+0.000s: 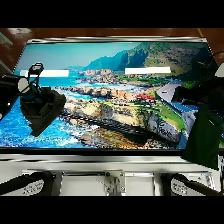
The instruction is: Fold the shirts.
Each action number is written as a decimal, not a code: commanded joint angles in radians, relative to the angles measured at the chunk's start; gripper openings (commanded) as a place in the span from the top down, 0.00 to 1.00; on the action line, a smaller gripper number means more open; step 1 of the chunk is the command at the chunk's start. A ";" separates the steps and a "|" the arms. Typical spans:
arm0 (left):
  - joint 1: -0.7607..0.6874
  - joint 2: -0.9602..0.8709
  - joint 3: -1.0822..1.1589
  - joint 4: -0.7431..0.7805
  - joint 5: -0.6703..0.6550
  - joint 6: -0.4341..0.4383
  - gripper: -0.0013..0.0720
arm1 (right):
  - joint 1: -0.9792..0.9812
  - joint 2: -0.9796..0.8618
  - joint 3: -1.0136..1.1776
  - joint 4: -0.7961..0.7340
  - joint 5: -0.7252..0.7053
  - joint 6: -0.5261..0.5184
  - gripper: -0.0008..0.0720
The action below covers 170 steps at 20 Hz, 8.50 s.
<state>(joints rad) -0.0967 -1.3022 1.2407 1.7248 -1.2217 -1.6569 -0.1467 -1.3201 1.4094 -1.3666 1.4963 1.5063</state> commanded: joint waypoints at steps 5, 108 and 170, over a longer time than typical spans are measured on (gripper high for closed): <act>0.234 -0.369 0.153 -0.154 -0.026 0.059 0.00 | 0.001 0.000 0.001 0.011 -0.077 -0.008 0.18; 0.303 0.521 0.359 -0.695 0.216 0.288 0.93 | 0.124 0.464 0.050 0.342 -0.488 -0.201 0.90; 0.386 -0.075 -0.654 -0.976 0.206 0.415 0.02 | -0.269 -0.145 -0.252 0.258 -0.089 -0.096 0.12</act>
<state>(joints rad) 0.3542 -1.3483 0.5968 0.8257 -1.1069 -1.2480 -0.4133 -1.4662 1.1625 -1.1019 1.4208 1.4128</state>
